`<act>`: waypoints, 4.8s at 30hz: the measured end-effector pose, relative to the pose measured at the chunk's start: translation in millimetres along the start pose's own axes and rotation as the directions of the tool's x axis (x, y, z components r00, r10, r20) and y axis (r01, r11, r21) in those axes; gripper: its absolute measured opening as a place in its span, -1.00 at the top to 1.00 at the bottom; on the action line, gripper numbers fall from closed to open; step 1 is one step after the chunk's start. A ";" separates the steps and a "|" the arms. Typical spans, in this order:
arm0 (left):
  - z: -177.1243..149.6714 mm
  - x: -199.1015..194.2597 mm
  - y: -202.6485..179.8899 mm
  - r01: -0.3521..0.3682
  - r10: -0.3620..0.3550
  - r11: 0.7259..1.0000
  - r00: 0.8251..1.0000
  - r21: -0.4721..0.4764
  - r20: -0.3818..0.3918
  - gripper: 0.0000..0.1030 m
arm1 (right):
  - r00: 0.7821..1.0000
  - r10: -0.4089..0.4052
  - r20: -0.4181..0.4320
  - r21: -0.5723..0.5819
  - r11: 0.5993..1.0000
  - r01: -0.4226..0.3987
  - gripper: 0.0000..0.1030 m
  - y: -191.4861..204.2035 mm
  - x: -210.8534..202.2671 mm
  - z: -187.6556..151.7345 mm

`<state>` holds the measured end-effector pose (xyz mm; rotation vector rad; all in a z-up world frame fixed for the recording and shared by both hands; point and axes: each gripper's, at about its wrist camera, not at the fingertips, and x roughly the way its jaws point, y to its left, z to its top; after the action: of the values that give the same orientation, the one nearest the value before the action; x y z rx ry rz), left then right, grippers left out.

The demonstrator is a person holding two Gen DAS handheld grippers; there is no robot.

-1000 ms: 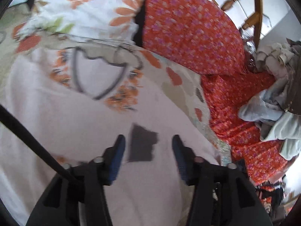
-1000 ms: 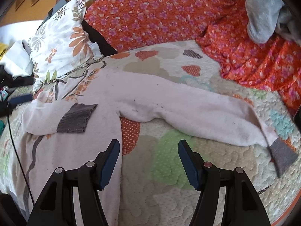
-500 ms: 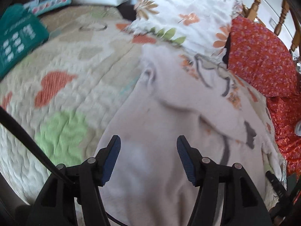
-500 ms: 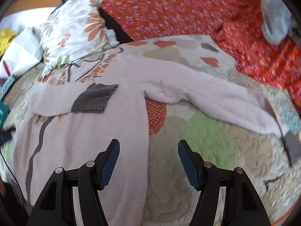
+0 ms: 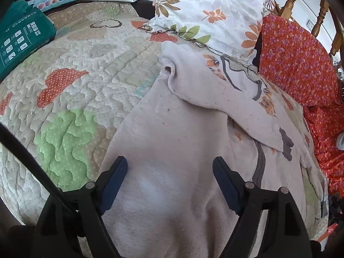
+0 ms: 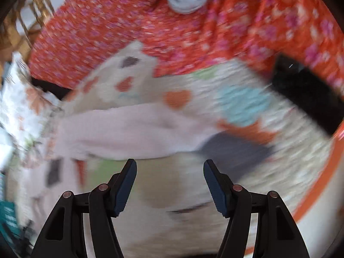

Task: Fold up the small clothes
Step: 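Move the right gripper to the other grey cuff and grasp it, then fold the held sleeve across the sweater body and open the right gripper, then grasp the grey hem band with both grippers and fold it toward the collar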

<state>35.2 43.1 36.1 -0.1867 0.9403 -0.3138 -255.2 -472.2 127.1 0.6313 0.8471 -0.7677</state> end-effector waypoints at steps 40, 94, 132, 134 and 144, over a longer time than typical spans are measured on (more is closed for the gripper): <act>17.2 -43.6 -9.8 0.023 -0.025 0.999 0.998 0.022 0.063 -0.79 | 0.995 -0.099 0.016 0.182 0.979 0.095 0.90 -67.4 43.4 34.2; 46.0 -37.3 67.3 0.045 -0.052 0.992 0.997 -0.117 -0.060 -0.61 | 0.932 0.270 -0.241 -0.363 0.866 -0.345 0.20 229.1 17.5 -52.9; -76.7 -34.2 63.2 0.135 -0.160 0.986 0.934 -0.099 -0.318 0.62 | 0.703 0.553 -0.447 -0.038 0.774 -0.633 0.25 153.9 12.3 -210.7; -72.9 -33.2 69.7 0.154 -0.193 0.978 0.926 -0.144 -0.324 0.82 | 0.740 0.504 -0.445 -0.101 0.793 -0.601 0.76 159.1 9.1 -218.9; -88.6 -104.0 77.0 0.195 -0.227 0.970 0.940 -0.145 -0.255 0.86 | 0.687 0.568 -0.453 -0.038 0.758 -0.651 0.91 129.2 -29.4 -201.7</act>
<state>-80.1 149.2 41.6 -0.3625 1.2137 -0.4919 -248.7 -237.5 71.3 0.8559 1.0020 0.0855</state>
